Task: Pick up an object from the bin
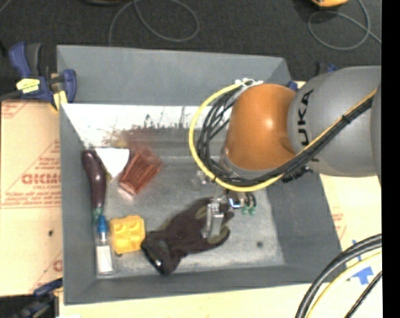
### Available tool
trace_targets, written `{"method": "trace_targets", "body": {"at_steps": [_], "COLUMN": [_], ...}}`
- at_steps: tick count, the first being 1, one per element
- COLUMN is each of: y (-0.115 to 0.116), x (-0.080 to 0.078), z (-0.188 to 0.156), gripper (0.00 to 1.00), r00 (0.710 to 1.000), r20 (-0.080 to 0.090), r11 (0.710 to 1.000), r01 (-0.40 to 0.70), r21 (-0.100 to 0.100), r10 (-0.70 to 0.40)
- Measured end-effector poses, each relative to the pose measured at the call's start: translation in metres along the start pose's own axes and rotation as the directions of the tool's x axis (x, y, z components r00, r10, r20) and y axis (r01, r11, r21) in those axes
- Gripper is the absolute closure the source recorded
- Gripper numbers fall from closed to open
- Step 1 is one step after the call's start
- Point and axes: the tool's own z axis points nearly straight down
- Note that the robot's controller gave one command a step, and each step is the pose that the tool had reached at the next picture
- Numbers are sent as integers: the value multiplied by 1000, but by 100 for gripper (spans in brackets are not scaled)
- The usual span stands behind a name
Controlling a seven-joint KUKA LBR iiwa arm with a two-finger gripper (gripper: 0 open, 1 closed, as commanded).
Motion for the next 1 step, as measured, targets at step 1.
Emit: {"method": "trace_targets", "body": {"at_steps": [1], "y": [0], "x": [-2], "z": [-4], "gripper": [0], "r00": [1000], "r20": [8], "r11": [1000], "r01": [-1], "r21": [0], "r10": [1]}}
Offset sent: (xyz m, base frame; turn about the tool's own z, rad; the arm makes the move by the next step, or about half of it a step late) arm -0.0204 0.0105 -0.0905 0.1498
